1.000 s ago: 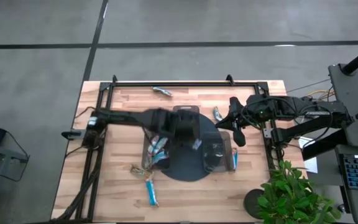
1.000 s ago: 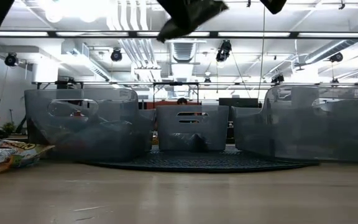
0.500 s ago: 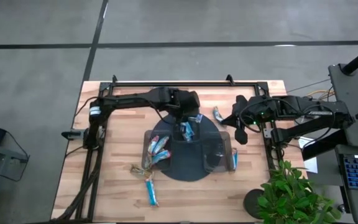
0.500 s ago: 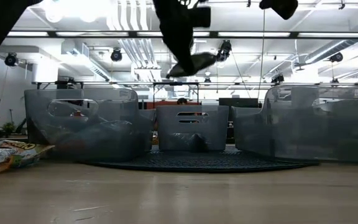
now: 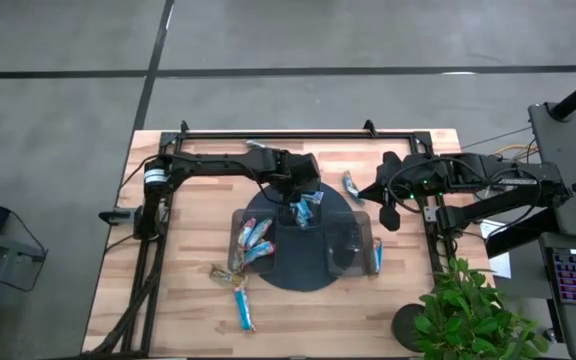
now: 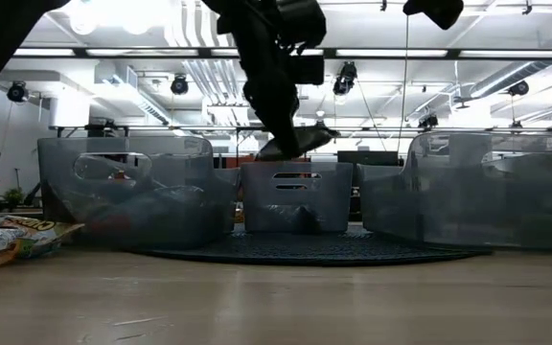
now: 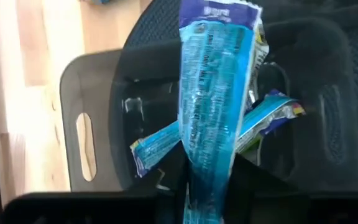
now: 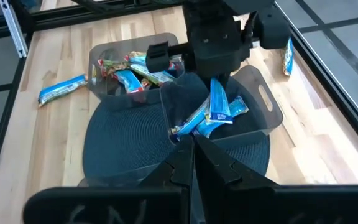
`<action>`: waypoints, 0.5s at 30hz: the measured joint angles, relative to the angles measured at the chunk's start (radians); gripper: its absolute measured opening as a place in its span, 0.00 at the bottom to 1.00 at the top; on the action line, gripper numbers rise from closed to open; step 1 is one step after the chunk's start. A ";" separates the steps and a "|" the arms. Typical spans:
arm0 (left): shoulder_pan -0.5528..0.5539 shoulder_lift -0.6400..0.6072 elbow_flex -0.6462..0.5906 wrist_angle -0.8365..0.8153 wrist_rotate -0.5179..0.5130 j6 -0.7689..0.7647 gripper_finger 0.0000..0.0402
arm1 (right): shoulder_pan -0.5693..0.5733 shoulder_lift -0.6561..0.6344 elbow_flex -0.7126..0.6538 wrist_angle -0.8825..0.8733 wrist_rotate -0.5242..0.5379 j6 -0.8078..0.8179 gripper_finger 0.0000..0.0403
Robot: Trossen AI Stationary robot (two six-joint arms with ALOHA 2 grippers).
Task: Pick and place Granola Bars by type
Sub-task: Put the blue granola bar into the top black bin, then put the yellow granola bar into the bottom right black bin
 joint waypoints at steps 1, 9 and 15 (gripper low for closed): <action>0.003 0.000 -0.006 0.001 -0.001 -0.003 0.16 | 0.000 0.000 0.000 0.000 0.000 0.003 0.02; 0.012 0.000 -0.027 -0.029 -0.052 -0.002 0.37 | 0.000 0.000 0.000 0.001 0.002 0.029 0.02; 0.006 0.000 -0.014 -0.108 -0.052 -0.025 0.31 | 0.000 0.000 0.000 0.002 0.002 0.033 0.02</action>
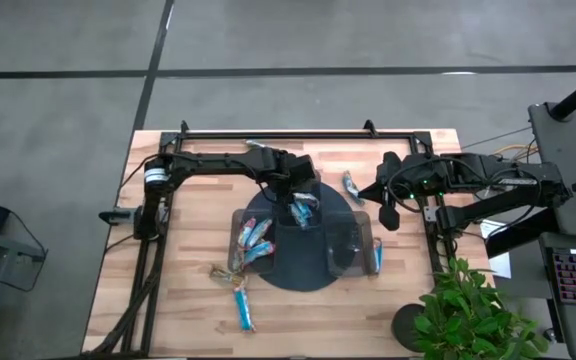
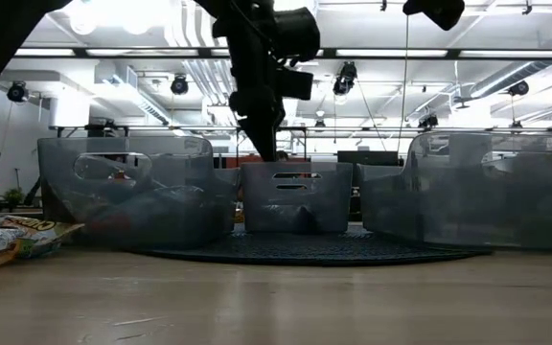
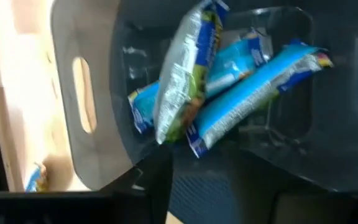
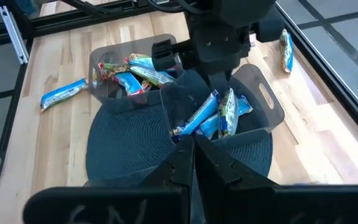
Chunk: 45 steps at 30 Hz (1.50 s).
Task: Pick and place Granola Bars by type
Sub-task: Put the yellow granola bar into the bottom right black bin
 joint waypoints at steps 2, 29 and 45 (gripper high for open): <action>-0.008 0.000 0.021 -0.044 0.014 -0.017 0.25 | 0.000 0.000 0.000 0.000 0.000 0.000 0.02; -0.300 -0.416 0.105 -0.095 0.030 -0.217 0.00 | 0.000 0.000 0.000 0.005 -0.001 -0.011 0.02; -0.288 -0.581 0.027 0.027 -0.012 -0.232 0.00 | 0.000 0.000 0.000 0.008 0.066 0.060 0.02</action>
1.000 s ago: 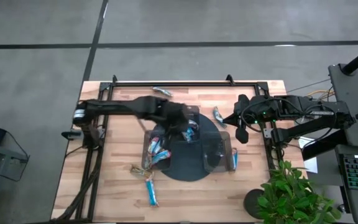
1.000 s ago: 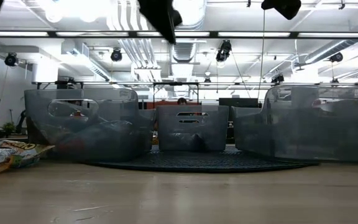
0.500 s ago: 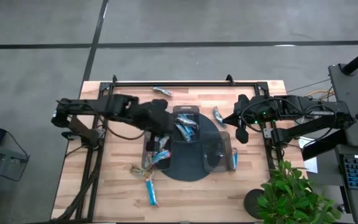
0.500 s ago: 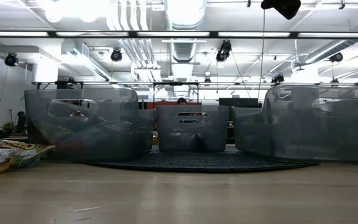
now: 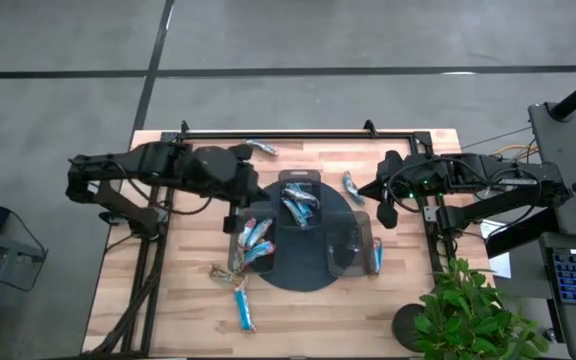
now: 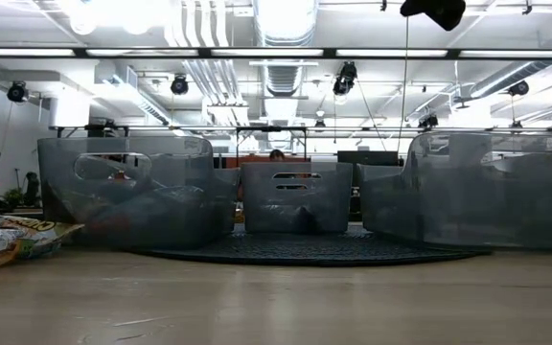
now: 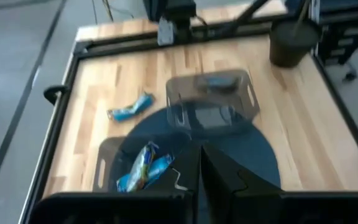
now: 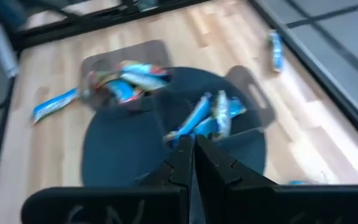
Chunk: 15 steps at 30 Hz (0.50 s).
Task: Pick and place Granola Bars by type
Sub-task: Put the yellow granola bar into the bottom right black bin
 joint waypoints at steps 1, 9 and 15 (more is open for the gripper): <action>0.003 -0.020 -0.027 0.028 0.000 -0.001 0.00 | 0.000 0.000 0.000 0.000 0.029 0.021 0.02; 0.041 -0.182 -0.282 0.224 0.001 -0.055 0.00 | -0.024 0.008 0.000 -0.007 0.158 0.145 0.02; 0.053 -0.267 -0.412 0.324 0.001 -0.094 0.00 | -0.106 0.050 0.000 -0.036 0.157 0.244 0.02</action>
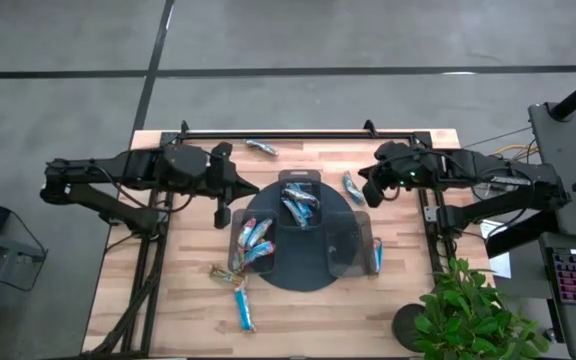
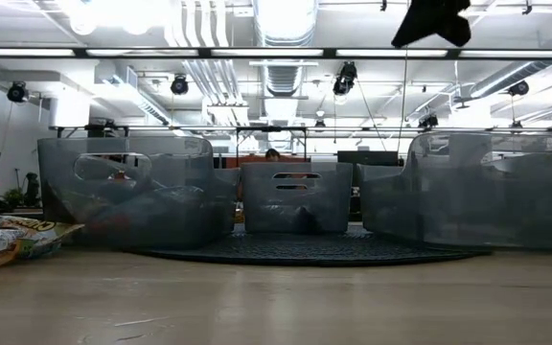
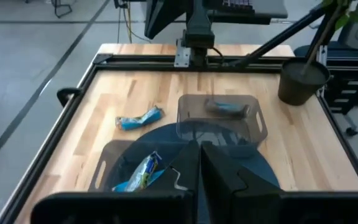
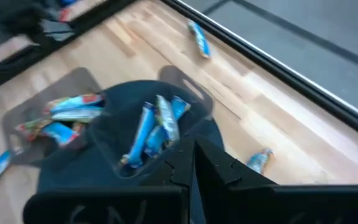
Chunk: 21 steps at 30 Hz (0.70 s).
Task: Pick and place Granola Bars by type
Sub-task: Put the yellow granola bar into the bottom right black bin
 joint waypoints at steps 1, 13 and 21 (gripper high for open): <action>0.000 -0.009 -0.013 0.001 0.000 -0.008 0.00 | -0.011 0.010 0.000 -0.001 -0.002 0.009 0.02; 0.001 -0.037 -0.049 -0.003 -0.002 -0.016 0.00 | -0.125 0.154 0.000 -0.061 -0.085 0.077 0.13; 0.002 -0.037 -0.049 -0.004 -0.002 0.001 0.00 | -0.169 0.276 0.000 -0.062 -0.086 0.141 0.36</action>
